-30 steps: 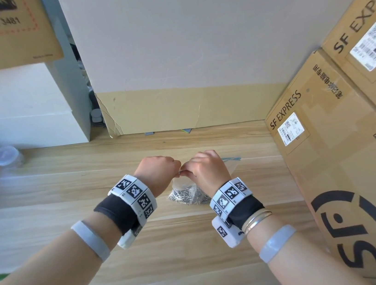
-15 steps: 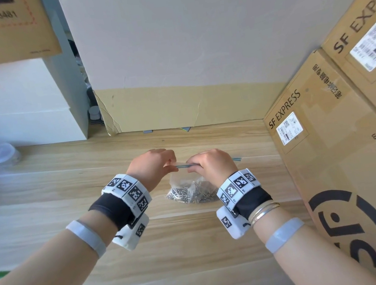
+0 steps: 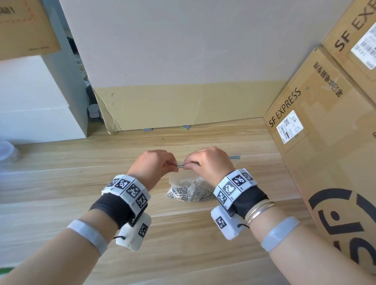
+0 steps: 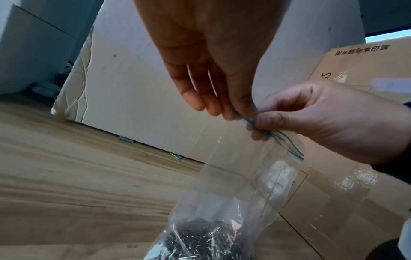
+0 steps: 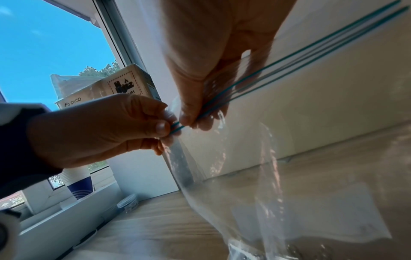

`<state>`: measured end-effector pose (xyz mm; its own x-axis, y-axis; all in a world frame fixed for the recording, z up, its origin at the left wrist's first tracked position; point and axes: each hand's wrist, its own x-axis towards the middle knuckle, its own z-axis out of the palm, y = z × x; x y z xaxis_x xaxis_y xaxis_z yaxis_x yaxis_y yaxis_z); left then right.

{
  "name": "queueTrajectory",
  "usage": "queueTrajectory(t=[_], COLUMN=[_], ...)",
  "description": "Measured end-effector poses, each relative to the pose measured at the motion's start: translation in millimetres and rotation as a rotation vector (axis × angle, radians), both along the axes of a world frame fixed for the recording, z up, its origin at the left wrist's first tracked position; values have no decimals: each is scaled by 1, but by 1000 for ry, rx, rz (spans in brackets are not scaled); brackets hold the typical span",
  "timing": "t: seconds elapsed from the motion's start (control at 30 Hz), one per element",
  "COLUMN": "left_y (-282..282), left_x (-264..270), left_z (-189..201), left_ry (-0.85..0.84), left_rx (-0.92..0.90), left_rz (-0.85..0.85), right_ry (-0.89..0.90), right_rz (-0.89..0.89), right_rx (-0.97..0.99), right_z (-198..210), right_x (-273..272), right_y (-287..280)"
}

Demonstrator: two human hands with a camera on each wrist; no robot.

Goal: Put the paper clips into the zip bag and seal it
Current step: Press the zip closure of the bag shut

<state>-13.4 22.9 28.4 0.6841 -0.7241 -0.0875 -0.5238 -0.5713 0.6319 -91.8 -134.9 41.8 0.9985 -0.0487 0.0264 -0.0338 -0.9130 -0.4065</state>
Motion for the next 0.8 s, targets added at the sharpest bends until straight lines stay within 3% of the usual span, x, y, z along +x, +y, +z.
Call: queueTrajectory(t=[0.13,0.23,0.37,0.57,0.8], left_y=[1,0,5,6,-36], left_x=[-2,-2,7,6,-13], left_z=[-4,-5,-9,-12,4], left_ry=[-13,-46,-65,-82,-266], left_rx=[-99,-121,-101,-100,128], left_rz=[-29,-22,64,175,19], right_ry=[-37,86,254,168,30], right_rz=[33,38,-109,-342,-347], right_rx=[-27,-60,-160,225,320], right_z=[2,9,17,16,7], right_x=[-3,-4,-11,-28,-34], right_y=[1,-5,-42,-79,-73])
